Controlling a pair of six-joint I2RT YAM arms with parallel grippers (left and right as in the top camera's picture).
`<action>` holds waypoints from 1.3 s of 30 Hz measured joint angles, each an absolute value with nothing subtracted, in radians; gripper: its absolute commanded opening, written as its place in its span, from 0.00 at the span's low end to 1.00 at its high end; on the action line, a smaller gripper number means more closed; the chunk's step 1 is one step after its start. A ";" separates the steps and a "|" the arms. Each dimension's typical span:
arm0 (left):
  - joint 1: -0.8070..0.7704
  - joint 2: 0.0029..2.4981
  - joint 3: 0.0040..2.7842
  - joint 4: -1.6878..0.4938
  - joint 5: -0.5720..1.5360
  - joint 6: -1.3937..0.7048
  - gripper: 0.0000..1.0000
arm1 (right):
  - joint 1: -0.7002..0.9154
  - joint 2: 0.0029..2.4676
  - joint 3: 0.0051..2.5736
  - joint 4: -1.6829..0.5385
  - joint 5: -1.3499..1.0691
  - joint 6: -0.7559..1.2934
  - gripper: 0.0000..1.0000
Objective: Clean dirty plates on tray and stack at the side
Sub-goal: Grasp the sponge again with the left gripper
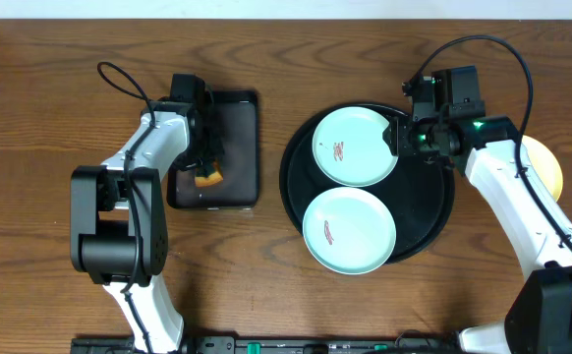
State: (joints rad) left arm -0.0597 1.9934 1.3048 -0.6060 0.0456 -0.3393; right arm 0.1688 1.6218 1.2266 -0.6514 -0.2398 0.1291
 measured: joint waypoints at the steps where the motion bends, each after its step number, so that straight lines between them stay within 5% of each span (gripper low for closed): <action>1: -0.060 1.993 1.306 -0.609 0.046 -0.338 0.07 | 0.169 1.622 1.227 -0.654 -0.240 0.129 0.41; 2: -0.060 1.993 1.312 -0.622 0.048 -0.335 0.11 | 0.169 1.622 1.227 -0.655 -0.240 0.129 0.41; 3: -0.060 1.993 1.318 -0.632 0.050 -0.332 0.32 | 0.169 1.622 1.227 -0.655 -0.240 0.129 0.41; 7: -0.060 1.955 1.330 -0.717 0.054 -0.316 0.51 | 0.169 1.622 1.227 -0.655 -0.240 0.129 0.41; 17: -0.060 1.834 1.320 -0.863 0.062 -0.333 0.50 | 0.169 1.622 1.227 -0.662 -0.240 0.129 0.41; 21: -0.060 1.860 1.237 -0.757 0.088 -0.342 0.36 | 0.169 1.622 1.227 -0.662 -0.240 0.129 0.41; 25: -0.060 1.879 1.172 -0.673 0.110 -0.344 0.08 | 0.169 1.622 1.227 -0.662 -0.240 0.129 0.41; 31: -0.060 1.879 1.169 -0.665 0.122 -0.335 0.07 | 0.169 1.622 1.227 -0.662 -0.240 0.129 0.41; 35: -0.060 1.879 1.185 -0.706 0.124 -0.308 0.32 | 0.169 1.622 1.227 -0.662 -0.240 0.129 0.42; 39: -0.060 1.879 1.200 -0.690 0.120 -0.286 0.37 | 0.169 1.622 1.227 -0.662 -0.240 0.129 0.42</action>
State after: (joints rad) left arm -0.0597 1.8786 1.1999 -0.6895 0.1200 -0.2859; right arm 0.1688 1.6218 1.2266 -0.6621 -0.2398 0.1291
